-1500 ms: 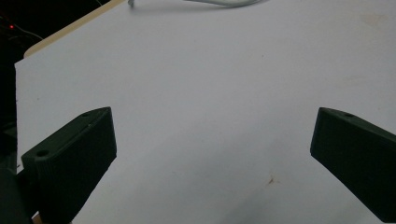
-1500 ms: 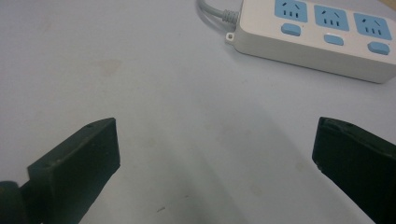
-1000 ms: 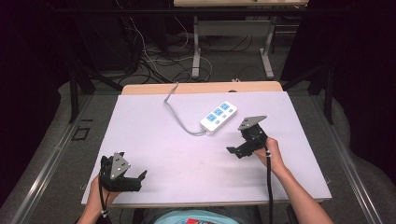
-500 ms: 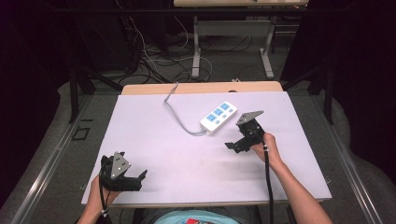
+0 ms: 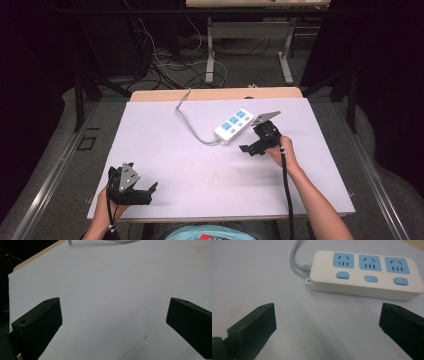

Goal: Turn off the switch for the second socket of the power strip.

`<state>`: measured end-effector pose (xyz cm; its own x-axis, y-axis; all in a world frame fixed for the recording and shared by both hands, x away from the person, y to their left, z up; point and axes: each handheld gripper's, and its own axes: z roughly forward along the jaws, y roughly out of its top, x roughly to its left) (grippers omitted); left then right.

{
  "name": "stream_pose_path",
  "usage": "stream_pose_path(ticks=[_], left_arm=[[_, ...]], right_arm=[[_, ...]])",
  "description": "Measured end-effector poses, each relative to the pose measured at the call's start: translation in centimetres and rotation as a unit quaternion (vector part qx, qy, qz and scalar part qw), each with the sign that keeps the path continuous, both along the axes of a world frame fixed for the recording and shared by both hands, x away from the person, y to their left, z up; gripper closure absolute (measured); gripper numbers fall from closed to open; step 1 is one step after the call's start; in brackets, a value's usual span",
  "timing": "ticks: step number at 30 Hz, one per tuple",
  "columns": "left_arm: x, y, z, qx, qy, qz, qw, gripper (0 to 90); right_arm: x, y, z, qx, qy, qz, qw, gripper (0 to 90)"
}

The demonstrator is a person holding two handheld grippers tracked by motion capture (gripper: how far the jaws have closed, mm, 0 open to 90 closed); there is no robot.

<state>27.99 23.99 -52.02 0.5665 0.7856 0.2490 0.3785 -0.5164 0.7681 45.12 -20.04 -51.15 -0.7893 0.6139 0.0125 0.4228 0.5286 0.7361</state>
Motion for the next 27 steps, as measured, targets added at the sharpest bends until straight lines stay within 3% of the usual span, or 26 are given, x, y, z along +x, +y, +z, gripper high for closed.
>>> stream_pose_path(ticks=[4, 6, 8, 11, 27], left_arm=[[0.0, 0.1, 0.0, 0.001, 0.003, -0.001, 1.0000, 0.2], [0.0, 0.0, 0.0, 0.001, 0.000, 0.000, 1.0000, 0.2], [0.0, 0.0, 0.0, 0.002, 0.000, -0.001, 1.0000, 0.2], [0.0, 0.0, 0.0, 0.004, 0.001, -0.001, 1.0000, 0.2], [0.1, 0.1, 0.0, 0.007, 0.006, -0.002, 1.0000, 0.2]], right_arm=[[0.6, 0.1, 0.1, -0.007, 0.010, -0.004, 0.9999, 0.9], [1.0, 0.1, -0.1, -0.006, -0.001, -0.001, 1.0000, 0.9], [1.2, 0.2, 0.0, 0.005, 0.010, -0.013, 0.9999, 0.9], [1.6, 0.1, 0.1, 0.003, 0.002, -0.014, 0.9999, 1.1], [3.3, 0.4, 0.2, 0.012, 0.004, -0.023, 0.9997, 1.4]])
